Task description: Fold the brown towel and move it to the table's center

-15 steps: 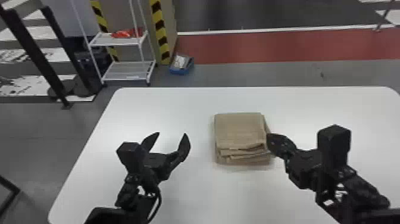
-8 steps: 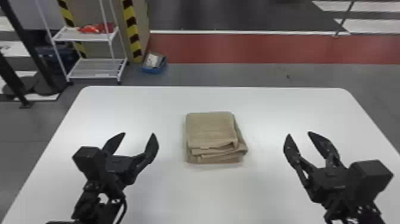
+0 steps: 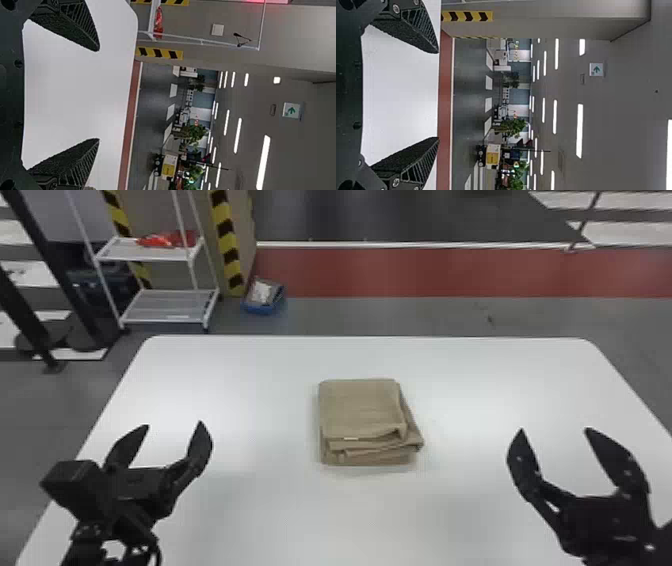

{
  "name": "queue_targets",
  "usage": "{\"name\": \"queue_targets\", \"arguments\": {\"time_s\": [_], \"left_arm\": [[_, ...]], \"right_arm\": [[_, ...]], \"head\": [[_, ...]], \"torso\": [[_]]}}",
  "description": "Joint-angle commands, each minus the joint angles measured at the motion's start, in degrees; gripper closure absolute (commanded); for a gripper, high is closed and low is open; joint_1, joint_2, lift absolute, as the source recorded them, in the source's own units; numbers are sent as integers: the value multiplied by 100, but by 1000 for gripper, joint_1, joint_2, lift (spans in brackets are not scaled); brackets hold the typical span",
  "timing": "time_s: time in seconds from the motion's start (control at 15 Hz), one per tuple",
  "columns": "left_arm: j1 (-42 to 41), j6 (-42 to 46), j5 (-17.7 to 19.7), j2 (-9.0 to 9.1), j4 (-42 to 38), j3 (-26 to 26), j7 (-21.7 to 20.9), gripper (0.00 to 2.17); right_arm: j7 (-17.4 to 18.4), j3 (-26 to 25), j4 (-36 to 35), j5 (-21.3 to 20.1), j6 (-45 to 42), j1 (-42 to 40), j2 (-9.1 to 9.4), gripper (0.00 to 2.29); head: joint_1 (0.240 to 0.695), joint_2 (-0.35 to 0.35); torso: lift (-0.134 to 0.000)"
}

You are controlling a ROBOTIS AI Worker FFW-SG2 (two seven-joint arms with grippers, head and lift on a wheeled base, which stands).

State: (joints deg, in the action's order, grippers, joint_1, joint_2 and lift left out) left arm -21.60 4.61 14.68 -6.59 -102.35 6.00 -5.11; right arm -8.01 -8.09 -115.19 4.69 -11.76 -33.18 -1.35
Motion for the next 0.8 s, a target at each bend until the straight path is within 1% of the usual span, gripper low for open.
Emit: {"name": "queue_targets", "arguments": {"time_s": [0.0, 0.13, 0.27, 0.33, 0.53, 0.67, 0.73], "left_arm": [[-38, -1, -1, -9, -31, 103, -8, 60], [-38, 17, -1, -44, -57, 138, -8, 60], [-55, 35, -1, -62, -57, 147, -16, 60], [-55, 52, -1, -62, -48, 147, -16, 56], [-90, 246, -1, -44, -66, 51, -16, 56], [-108, 298, -1, -27, -75, 24, -34, 60], [-117, 316, -1, -18, -75, 7, -34, 60]], "right_arm": [[19, 44, -12, 6, -5, -74, -15, 110], [19, 53, -73, 6, 48, -136, -15, 113], [10, 53, -161, 6, 575, -118, -15, 113], [10, 62, -161, 32, 698, -110, -15, 113], [10, 159, -372, 32, 1384, -101, 3, 113], [10, 203, -478, 32, 1647, -101, 29, 113], [37, 211, -478, 32, 1647, -101, 38, 113]], "head": [[695, 25], [695, 36], [695, 45], [695, 51], [695, 53], [695, 56], [695, 56]], "torso": [[-97], [-97], [-97], [-97], [-97], [-97], [-97]]}}
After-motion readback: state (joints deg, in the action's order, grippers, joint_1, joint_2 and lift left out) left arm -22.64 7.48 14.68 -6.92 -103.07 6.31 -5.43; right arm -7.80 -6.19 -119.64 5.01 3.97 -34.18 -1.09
